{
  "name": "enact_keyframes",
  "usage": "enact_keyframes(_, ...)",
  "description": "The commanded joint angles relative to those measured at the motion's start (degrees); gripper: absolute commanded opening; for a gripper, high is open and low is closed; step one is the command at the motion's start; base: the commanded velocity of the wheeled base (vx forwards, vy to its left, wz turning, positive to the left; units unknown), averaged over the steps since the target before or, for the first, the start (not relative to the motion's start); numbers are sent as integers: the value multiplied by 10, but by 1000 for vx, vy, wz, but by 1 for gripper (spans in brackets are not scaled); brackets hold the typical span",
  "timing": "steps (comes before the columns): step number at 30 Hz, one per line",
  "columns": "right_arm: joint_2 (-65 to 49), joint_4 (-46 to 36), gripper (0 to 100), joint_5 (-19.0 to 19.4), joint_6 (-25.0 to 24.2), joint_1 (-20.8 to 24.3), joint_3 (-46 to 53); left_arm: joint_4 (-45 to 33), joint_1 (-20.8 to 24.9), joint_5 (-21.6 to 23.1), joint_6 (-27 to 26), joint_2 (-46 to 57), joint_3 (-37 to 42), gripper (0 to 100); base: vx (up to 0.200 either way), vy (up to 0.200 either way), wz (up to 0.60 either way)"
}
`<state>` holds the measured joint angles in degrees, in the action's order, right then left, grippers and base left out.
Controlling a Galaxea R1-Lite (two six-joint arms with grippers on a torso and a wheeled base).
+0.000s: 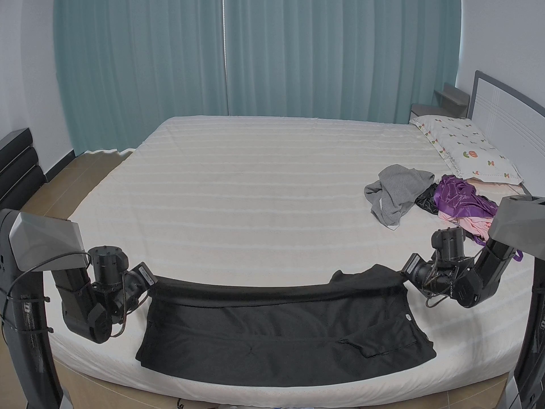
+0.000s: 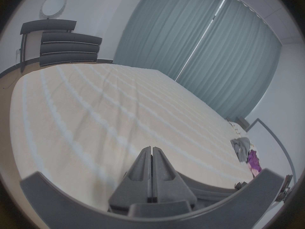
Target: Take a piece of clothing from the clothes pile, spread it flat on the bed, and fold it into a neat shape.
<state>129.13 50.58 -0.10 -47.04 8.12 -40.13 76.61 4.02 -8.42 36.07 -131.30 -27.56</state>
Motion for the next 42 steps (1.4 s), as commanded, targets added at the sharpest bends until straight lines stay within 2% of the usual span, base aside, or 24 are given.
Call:
enact_keyframes(1, -44, 16, 0, 22, 25, -21, 98, 73, -22, 34, -34, 11, 116, 0, 0, 0, 0)
enact_keyframes(8, -18, 55, 0, 28, 28, -28, 130, 109, -21, 43, -38, 3, 167, 0, 0, 0, 0)
enact_keyframes(13, 17, 80, 0, 39, 55, -23, 152, 124, -22, 53, -77, -40, 189, 0, 0, 0, 0)
enact_keyframes(28, 31, 98, 0, 40, 81, -22, 178, 130, -24, 70, -80, -62, 215, 0, 0, 0, 0)
enact_keyframes(29, 33, 98, 0, 40, 85, -22, 178, 130, -24, 70, -80, -62, 215, 100, 0, 0, 0)
enact_keyframes(30, 35, 99, 100, 39, 87, -22, 178, 130, -24, 70, -80, -62, 215, 100, 0, 0, 0)
enact_keyframes(36, 11, 99, 100, 40, 88, -27, 176, 130, -24, 71, -79, -55, 211, 100, 0, 0, 0)
enact_keyframes(42, -45, 93, 100, 68, 80, -44, 142, 129, -39, 72, -66, -26, 162, 100, 0, 0, 0)
